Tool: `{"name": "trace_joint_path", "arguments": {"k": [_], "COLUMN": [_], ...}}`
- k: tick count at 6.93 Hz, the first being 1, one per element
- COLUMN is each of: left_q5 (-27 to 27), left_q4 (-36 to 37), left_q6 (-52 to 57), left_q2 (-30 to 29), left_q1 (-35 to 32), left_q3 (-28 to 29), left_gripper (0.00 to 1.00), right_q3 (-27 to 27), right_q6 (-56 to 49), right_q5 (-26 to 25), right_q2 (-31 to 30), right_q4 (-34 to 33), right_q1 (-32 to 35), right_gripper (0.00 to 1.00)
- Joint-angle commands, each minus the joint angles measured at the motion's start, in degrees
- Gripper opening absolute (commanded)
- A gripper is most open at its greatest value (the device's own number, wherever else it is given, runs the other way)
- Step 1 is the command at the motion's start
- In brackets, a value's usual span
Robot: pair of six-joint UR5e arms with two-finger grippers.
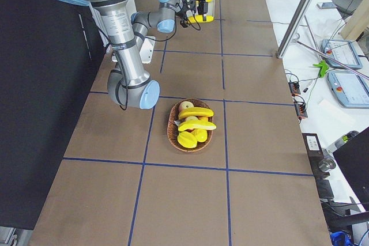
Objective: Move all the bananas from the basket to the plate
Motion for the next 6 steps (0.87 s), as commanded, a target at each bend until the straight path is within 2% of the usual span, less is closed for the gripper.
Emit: {"name": "trace_joint_path", "arguments": {"k": [1, 2, 3, 4, 6], "left_q5": [-2.4, -2.4, -2.4, -2.1, 1.3], "left_q4": [1.9, 1.9, 1.9, 1.9, 1.9], "left_q6": [10.2, 20.2, 28.7, 36.1, 39.6], "left_q2": [9.7, 20.2, 27.0, 32.2, 36.5], "left_q1": [-5.5, -8.2, -11.2, -12.8, -13.0], "left_q3": [-1.1, -2.7, -3.2, -3.0, -2.3], "left_gripper": [0.0, 0.0, 0.0, 0.0, 0.0], "right_q3": [2.2, 2.3, 2.3, 2.6, 2.6], "right_q6": [-0.5, -0.7, -3.5, -9.5, -15.9], "right_q5": [7.4, 14.8, 19.5, 20.4, 20.4], "right_q2": [-4.3, -8.2, -11.7, -15.0, -15.7], "right_q4": [-0.5, -0.6, -0.8, -3.3, -10.4], "right_q1": [5.2, 11.4, 16.2, 18.1, 20.3], "right_gripper": [1.0, 1.0, 1.0, 1.0, 1.0]}}
